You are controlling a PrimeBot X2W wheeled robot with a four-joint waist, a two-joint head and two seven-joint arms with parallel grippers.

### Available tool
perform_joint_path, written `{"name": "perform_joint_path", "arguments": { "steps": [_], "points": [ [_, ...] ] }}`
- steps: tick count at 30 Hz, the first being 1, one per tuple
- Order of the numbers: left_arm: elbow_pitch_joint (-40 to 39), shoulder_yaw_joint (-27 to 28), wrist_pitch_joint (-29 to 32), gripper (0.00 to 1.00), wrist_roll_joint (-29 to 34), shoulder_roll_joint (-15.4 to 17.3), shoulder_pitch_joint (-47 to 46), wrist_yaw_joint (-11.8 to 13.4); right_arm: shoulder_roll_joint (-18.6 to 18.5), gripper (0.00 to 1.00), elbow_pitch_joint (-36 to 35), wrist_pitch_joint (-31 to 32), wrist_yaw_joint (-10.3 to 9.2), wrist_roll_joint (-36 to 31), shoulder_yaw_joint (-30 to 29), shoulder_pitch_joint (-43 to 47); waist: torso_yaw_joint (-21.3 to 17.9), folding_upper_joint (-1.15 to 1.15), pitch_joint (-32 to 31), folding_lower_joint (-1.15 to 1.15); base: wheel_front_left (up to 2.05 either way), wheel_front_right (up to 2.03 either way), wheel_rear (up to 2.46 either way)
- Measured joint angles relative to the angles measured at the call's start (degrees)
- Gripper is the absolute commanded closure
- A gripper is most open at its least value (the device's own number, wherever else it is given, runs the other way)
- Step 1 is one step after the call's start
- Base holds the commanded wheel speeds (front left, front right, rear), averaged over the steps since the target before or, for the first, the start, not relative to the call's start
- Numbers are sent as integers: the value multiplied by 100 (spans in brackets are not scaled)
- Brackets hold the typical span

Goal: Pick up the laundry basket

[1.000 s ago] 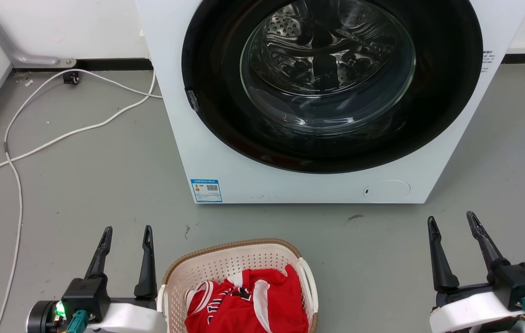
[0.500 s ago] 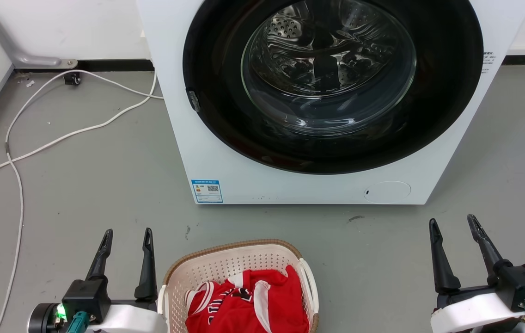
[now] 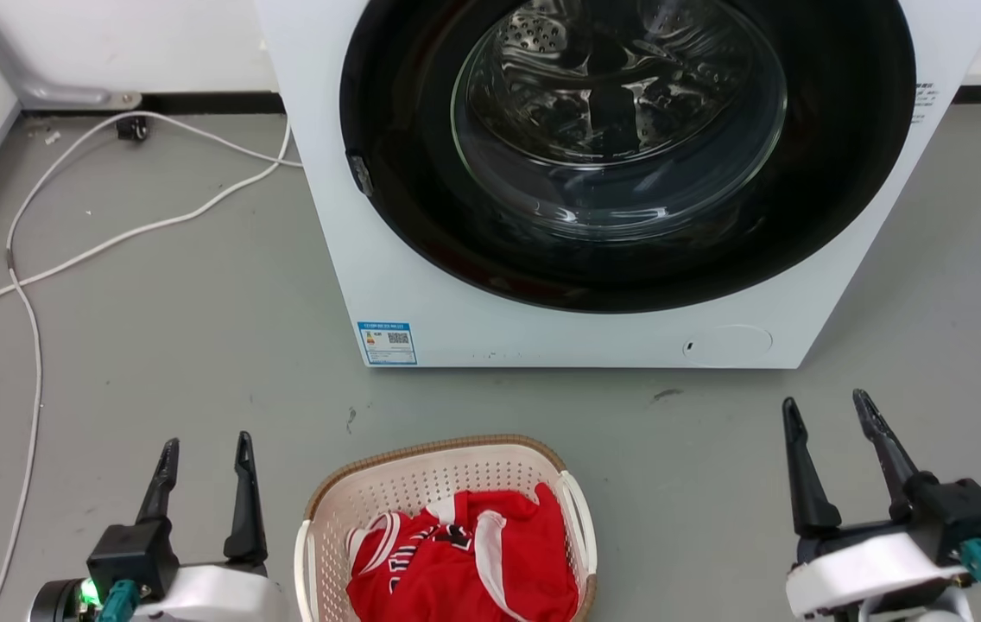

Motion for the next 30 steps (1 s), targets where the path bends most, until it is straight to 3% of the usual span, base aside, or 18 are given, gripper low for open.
{"name": "perform_joint_path", "arguments": {
  "steps": [10, 30],
  "points": [
    [973, 283, -1, 0, -2, 47, -659, -236, 0, 0, 904, -1, 0, -389, 409, -825, 120, 0, 487, 0, 0, 0, 0],
    [3374, -3, -1, 0, -348, 358, -2291, -419, -41, 0, 3931, 0, 0, -894, 1369, -2942, 328, 0, 2223, 1, 0, 0, 0]
  ]
}}
